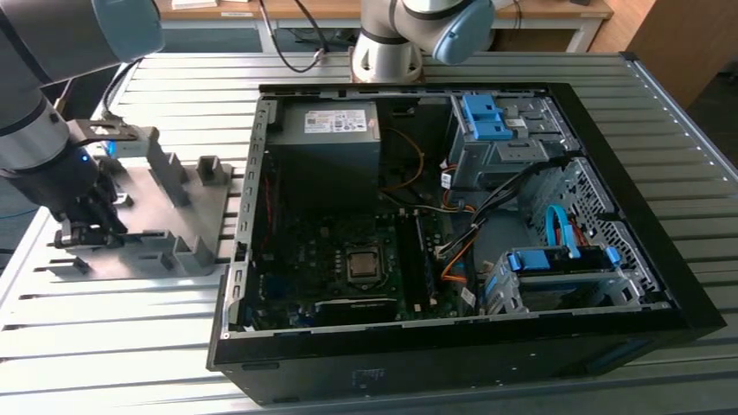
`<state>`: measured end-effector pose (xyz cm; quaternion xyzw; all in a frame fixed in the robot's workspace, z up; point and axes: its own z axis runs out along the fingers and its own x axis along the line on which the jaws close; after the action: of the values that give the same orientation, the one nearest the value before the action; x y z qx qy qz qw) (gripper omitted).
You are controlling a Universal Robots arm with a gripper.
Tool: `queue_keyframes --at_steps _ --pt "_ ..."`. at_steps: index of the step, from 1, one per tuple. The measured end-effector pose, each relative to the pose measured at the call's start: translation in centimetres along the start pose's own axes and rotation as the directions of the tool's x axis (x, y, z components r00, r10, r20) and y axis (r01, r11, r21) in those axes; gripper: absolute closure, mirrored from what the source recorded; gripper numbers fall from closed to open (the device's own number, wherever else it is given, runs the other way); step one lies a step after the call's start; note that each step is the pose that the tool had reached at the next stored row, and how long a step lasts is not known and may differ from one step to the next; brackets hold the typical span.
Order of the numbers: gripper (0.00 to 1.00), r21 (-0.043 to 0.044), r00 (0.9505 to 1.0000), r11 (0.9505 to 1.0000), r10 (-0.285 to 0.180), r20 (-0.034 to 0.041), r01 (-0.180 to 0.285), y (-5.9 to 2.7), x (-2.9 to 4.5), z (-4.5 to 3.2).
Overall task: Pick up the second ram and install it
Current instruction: 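Pick up the second ram and move it above second insertion slot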
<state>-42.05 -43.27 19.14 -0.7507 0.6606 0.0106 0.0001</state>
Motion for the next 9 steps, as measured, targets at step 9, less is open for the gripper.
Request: queue_keyframes --at_steps 9 --pt "0.71 0.0008 1.0000 1.0000 0.000 0.0076 0.000 0.02 0.15 0.37"
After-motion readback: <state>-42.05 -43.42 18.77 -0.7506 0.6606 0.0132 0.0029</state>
